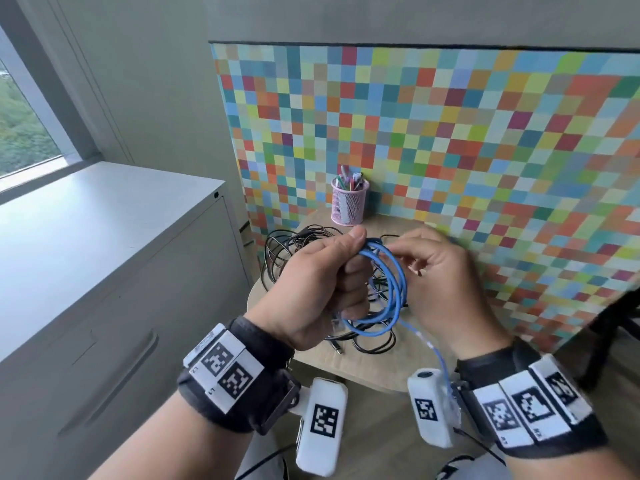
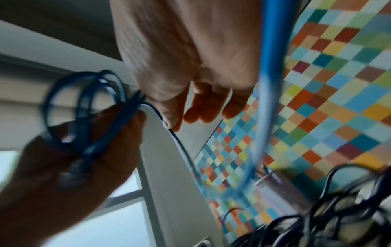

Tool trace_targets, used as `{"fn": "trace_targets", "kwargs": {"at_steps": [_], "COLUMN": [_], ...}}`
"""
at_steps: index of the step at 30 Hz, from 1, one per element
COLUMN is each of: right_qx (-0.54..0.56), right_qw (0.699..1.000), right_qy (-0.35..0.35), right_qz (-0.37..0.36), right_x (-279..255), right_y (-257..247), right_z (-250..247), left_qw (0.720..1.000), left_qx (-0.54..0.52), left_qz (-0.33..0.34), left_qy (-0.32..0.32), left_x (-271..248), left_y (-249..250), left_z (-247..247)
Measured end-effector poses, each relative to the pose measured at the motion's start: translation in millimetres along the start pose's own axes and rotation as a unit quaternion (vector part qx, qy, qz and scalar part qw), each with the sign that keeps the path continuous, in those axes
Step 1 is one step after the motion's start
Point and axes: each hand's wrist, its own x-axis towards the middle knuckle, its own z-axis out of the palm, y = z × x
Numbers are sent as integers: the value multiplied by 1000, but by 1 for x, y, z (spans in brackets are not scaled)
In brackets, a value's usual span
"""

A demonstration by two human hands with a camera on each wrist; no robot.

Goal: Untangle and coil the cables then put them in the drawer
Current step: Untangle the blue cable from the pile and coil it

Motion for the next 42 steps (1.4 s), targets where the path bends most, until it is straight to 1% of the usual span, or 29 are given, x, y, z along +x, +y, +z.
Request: {"fn": "trace_targets", "kwargs": {"at_steps": [2,3,4,5,7,8,9,11,12,15,17,19,22,24,25,27,29,31,34,36,37,39,41,42], "right_qx": [80,141,207,276,402,433,442,410,389,324,287,264,218,183,176,205,263,273,274,293,294,296,302,313], "right_qw": [994,983,966,943,882,864,860,879,891,921,935,944,957,963,965,960,940,931,926,917,918,918,916,912], "right_qy": [-59,-80,-89,-90,-71,-64,-74,-97,-91,-21,8,38,90,121,127,117,107,107,131,141,137,110,62,34], "right_qz": [48,85,124,165,235,249,246,222,217,217,208,196,166,154,149,150,189,218,226,230,230,239,256,263], "right_x": [-4,-6,-9,-12,-14,-14,-14,-15,-14,-11,-10,-10,-10,-12,-12,-15,-17,-18,-17,-17,-17,-16,-15,-14], "right_y": [-4,-9,-11,-13,-13,-12,-15,-18,-18,-9,-7,-8,-8,-6,-6,-8,-13,-17,-20,-22,-22,-25,-26,-27], "right_z": [7,8,10,11,9,7,6,6,7,17,22,23,22,20,20,22,26,28,31,35,39,44,46,43], "left_qw": [1000,998,995,990,975,964,953,936,926,889,873,875,904,911,908,895,874,850,805,790,784,772,764,764], "left_qx": [13,36,65,96,170,211,247,297,322,407,437,430,371,354,357,383,417,451,503,517,521,531,540,540], "left_qz": [18,30,43,57,91,108,121,138,144,162,171,177,162,163,169,183,202,225,261,274,279,286,286,286], "left_qy": [20,39,60,81,111,121,126,131,134,135,135,134,135,137,136,140,148,156,176,186,190,200,208,209], "left_x": [4,7,10,13,17,19,21,23,24,27,29,30,31,30,30,30,31,31,30,30,30,31,32,32], "left_y": [0,0,1,1,1,0,-1,-2,-3,-7,-9,-11,-13,-12,-12,-11,-11,-11,-12,-15,-16,-18,-19,-19], "left_z": [2,1,1,-1,-5,-7,-9,-9,-9,-5,-3,-1,1,0,-2,-4,-5,-7,-8,-9,-9,-11,-17,-21]}}
